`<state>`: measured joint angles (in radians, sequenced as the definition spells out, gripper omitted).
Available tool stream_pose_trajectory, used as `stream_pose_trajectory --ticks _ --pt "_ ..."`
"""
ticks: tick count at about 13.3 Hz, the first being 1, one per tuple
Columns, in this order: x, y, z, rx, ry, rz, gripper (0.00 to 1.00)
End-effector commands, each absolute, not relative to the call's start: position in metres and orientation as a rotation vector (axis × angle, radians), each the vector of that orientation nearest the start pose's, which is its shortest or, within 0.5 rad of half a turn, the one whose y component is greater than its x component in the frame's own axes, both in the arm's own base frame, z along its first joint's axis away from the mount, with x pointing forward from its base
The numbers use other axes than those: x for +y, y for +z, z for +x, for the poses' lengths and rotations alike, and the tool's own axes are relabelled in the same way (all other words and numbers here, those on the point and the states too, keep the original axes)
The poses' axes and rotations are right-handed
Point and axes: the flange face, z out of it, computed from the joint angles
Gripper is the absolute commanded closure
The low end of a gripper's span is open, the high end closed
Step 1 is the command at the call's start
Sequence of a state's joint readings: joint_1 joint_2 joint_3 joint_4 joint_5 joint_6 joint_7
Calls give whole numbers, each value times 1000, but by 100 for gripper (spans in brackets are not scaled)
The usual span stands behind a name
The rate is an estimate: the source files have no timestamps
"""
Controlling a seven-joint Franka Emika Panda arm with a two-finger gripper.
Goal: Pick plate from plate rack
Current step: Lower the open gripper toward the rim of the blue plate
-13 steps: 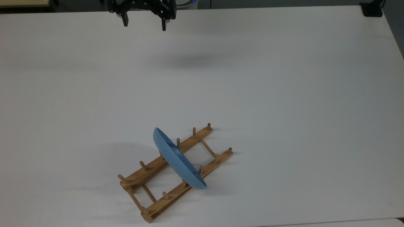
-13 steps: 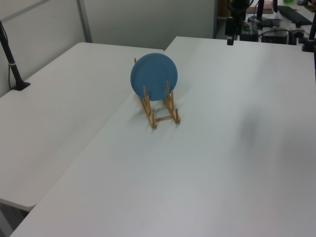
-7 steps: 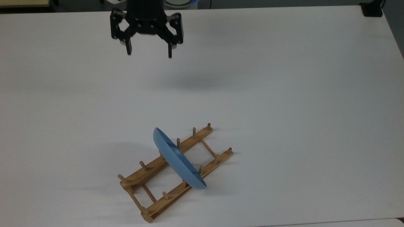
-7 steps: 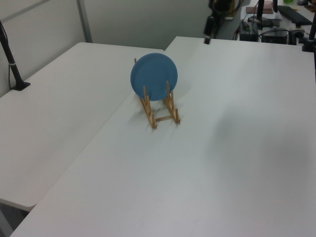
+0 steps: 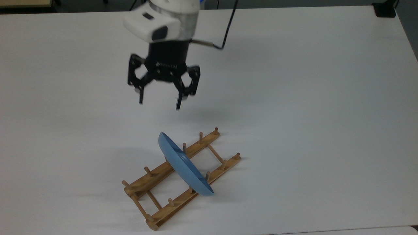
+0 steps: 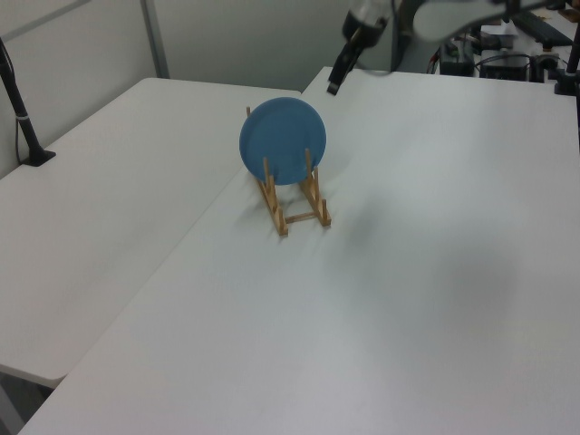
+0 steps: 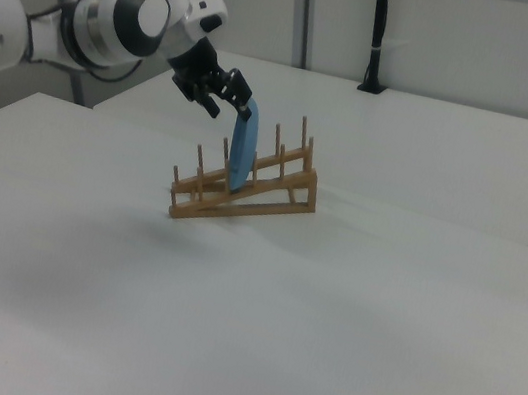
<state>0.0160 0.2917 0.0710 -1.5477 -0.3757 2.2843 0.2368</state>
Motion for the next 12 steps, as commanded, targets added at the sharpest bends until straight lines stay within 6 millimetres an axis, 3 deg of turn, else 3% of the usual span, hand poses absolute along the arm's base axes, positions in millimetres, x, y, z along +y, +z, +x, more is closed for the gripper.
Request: stream_pose_trajectory --ticks 1,3,6,8,12 --pt "63 507 708 -3 -967 -3299 35" --pt "65 494 722 42 -1030 -3313 45" --pt "61 487 733 63 -1070 -3327 45" --pt "63 478 736 44 -1065 -3335 45" --pt "64 481 736 38 -1078 -3336 55"
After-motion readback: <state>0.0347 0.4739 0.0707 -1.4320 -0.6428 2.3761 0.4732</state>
